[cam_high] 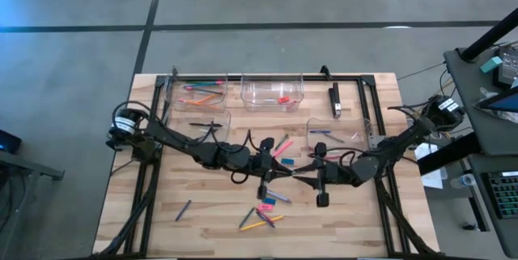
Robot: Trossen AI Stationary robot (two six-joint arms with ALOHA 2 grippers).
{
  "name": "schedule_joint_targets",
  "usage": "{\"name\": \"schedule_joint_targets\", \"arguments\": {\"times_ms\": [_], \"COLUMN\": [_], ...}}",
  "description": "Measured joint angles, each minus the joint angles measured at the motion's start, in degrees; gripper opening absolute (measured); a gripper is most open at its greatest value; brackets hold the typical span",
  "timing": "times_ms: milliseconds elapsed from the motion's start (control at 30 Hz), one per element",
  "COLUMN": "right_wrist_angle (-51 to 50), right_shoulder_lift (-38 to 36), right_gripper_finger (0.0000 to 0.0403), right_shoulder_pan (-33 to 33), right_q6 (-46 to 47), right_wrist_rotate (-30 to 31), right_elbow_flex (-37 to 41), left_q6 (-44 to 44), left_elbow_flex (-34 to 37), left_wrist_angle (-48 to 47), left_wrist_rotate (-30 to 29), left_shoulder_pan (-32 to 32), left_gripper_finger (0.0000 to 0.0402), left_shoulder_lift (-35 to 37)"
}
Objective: Sort crayons/erasers/pens/pencils in bins
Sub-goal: Put the gray crayon into the bottom right transparent bin
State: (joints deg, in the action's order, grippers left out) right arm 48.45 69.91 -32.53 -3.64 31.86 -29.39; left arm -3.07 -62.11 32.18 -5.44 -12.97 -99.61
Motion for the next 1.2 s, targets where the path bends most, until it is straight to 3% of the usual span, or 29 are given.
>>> {"name": "schedule_joint_targets", "arguments": {"times_ms": [200,500,733,933,1200], "right_wrist_angle": [-0.02,-1.01,-11.20,-21.66,-37.26], "right_shoulder_lift": [-0.15,-1.31,-6.76,-14.08,-24.26], "right_gripper_finger": [0.0021,0.0035,0.0027,0.0026,0.0025], "right_shoulder_pan": [0.02,-0.08,-0.10,-0.09,-0.13], "right_q6": [0.02,0.26,3.62,6.40,12.71], "right_wrist_rotate": [0.11,-0.51,-0.79,-0.11,7.04], "right_elbow_flex": [0.23,0.51,0.58,1.07,3.33], "left_q6": [0.22,0.39,0.68,0.95,0.96], "left_elbow_flex": [0.00,0.02,0.11,0.11,0.15], "left_wrist_angle": [0.18,0.17,-0.14,-0.17,-0.19], "left_wrist_rotate": [0.16,-1.51,-3.25,-4.32,-4.32], "left_shoulder_pan": [0.00,0.11,0.15,0.17,0.15], "left_gripper_finger": [0.0018,0.0134,0.0203,0.0218,0.0219], "left_shoulder_lift": [0.00,0.05,0.39,0.44,0.48]}}
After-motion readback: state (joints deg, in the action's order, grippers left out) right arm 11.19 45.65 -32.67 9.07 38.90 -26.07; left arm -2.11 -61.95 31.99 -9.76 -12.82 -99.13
